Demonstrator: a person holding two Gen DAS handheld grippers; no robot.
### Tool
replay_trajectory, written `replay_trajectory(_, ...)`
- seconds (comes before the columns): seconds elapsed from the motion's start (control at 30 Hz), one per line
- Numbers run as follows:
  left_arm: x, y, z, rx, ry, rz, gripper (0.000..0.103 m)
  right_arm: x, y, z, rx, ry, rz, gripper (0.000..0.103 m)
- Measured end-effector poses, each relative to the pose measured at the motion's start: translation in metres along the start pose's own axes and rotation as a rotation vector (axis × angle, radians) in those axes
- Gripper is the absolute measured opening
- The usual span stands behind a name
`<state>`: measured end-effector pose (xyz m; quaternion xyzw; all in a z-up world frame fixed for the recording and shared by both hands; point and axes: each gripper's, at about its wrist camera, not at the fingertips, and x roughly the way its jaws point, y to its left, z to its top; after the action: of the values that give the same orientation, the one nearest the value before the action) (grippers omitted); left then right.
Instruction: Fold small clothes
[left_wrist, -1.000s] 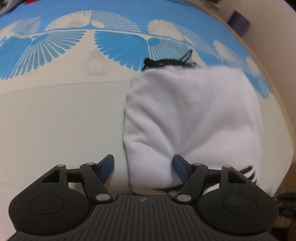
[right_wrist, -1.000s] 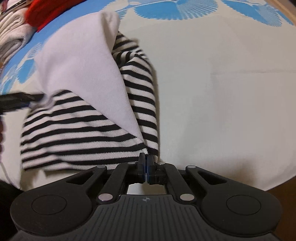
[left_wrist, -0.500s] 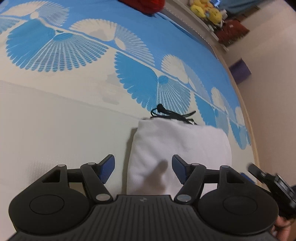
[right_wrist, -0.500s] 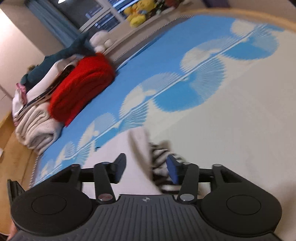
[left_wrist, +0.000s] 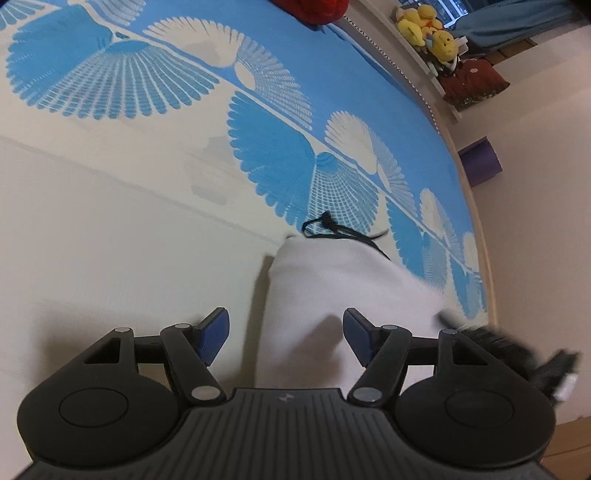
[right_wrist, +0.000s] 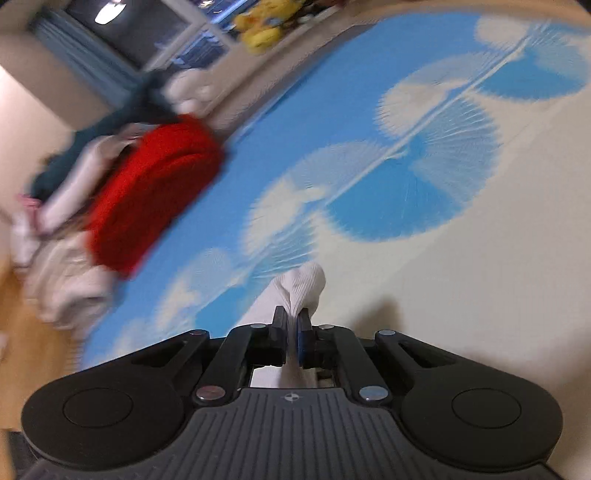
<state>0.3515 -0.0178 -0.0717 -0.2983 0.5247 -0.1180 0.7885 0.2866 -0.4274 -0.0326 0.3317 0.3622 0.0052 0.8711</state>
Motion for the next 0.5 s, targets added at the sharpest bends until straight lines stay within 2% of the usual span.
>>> replay_trajectory(0.03,0.003,-0.001,-0.001,-0.001,0.003,-0.001,0.073,0.007,-0.007,-0.002,0.011,0.025,-0.073,0.004)
replay_trajectory(0.1,0.007,-0.004,-0.003,0.000,0.011,0.000,0.073,0.027,-0.022,-0.010,0.023,0.142,-0.176,0.004)
replay_trajectory(0.13,0.009,-0.005,-0.004,-0.002,0.014,-0.001,0.073,0.032,-0.025,-0.013,0.024,0.165,-0.196,0.004)
replay_trajectory(0.2,0.012,-0.005,-0.006,-0.009,0.018,-0.008,0.073,0.031,-0.022,-0.012,0.012,0.146,-0.188,0.005)
replay_trajectory(0.27,0.013,-0.005,-0.006,-0.018,0.014,-0.018,0.073,0.026,-0.017,-0.009,-0.010,0.121,-0.178,0.011)
replay_trajectory(0.37,0.014,-0.004,-0.005,-0.046,0.011,-0.043,0.074,0.007,-0.016,-0.004,0.014,0.069,-0.097,0.028)
replay_trajectory(0.43,0.019,-0.003,-0.004,-0.069,0.012,-0.056,0.074,-0.008,-0.015,-0.002,0.002,0.058,-0.056,0.060)
replay_trajectory(0.5,0.026,-0.003,-0.001,-0.089,0.009,-0.058,0.076,-0.019,-0.014,-0.004,-0.022,0.078,-0.017,0.063)
